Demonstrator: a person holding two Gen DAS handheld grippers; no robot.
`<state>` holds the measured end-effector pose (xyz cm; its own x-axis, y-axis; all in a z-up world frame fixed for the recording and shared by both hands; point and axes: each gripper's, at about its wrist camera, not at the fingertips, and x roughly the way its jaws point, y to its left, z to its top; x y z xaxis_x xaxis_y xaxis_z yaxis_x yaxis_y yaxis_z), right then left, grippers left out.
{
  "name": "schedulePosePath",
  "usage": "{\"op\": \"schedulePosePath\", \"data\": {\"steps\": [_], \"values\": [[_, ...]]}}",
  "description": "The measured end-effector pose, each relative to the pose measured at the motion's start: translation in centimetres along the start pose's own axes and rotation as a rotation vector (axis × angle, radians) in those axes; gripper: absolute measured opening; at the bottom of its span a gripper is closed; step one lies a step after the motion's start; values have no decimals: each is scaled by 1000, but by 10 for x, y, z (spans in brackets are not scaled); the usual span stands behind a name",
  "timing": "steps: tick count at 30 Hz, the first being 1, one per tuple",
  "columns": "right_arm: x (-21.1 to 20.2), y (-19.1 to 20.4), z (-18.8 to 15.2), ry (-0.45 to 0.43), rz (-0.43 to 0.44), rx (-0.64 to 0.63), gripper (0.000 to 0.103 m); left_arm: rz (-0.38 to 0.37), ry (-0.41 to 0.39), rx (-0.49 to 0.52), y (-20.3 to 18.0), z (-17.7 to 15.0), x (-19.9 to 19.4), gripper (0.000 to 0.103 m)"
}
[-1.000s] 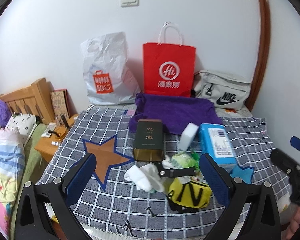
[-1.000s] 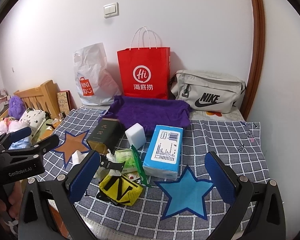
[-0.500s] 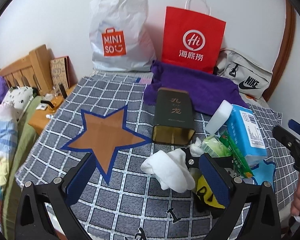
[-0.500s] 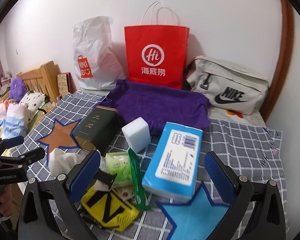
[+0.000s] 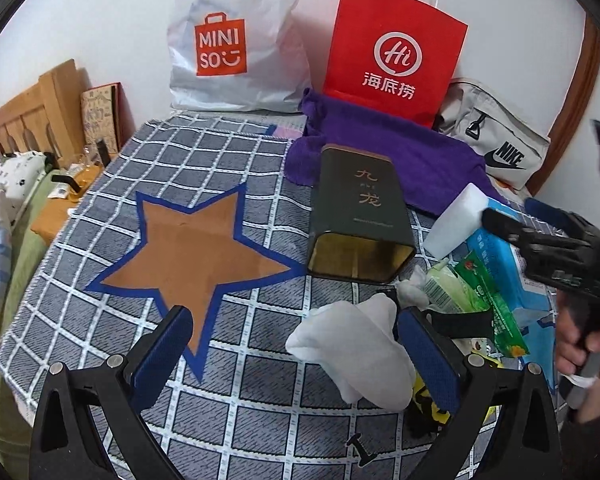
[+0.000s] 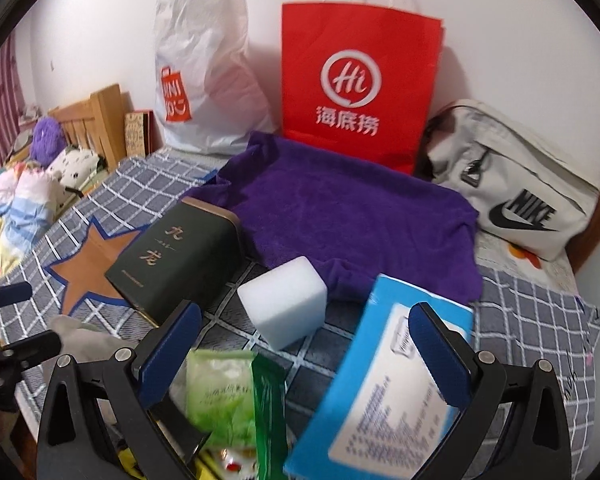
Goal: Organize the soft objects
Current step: 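Grasp the white cotton gloves with the left tool while the right tool grasps the white foam block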
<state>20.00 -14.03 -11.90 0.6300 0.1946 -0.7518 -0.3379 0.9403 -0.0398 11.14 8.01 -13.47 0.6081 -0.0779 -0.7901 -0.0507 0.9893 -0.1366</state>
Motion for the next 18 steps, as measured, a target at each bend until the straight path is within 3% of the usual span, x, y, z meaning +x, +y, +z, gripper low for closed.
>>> {"op": "schedulePosePath", "data": {"steps": [6, 8, 10, 12, 15, 18], "values": [[31, 2, 2, 48, 6, -16, 100, -43, 22, 18, -4, 1, 13, 103], [38, 3, 2, 70, 5, -23, 89, -58, 35, 14, -4, 1, 19, 103], [45, 3, 1, 92, 23, -21, 65, -66, 48, 15, -6, 0, 26, 103], [51, 2, -1, 119, 45, -12, 54, -60, 66, 23, -8, -1, 33, 101], [42, 0, -2, 76, 51, 4, 53, -36, 91, 52, -12, -6, 44, 91], [19, -2, 0, 9, 57, 21, 53, -57, 103, 46, -11, -10, 50, 68]]}}
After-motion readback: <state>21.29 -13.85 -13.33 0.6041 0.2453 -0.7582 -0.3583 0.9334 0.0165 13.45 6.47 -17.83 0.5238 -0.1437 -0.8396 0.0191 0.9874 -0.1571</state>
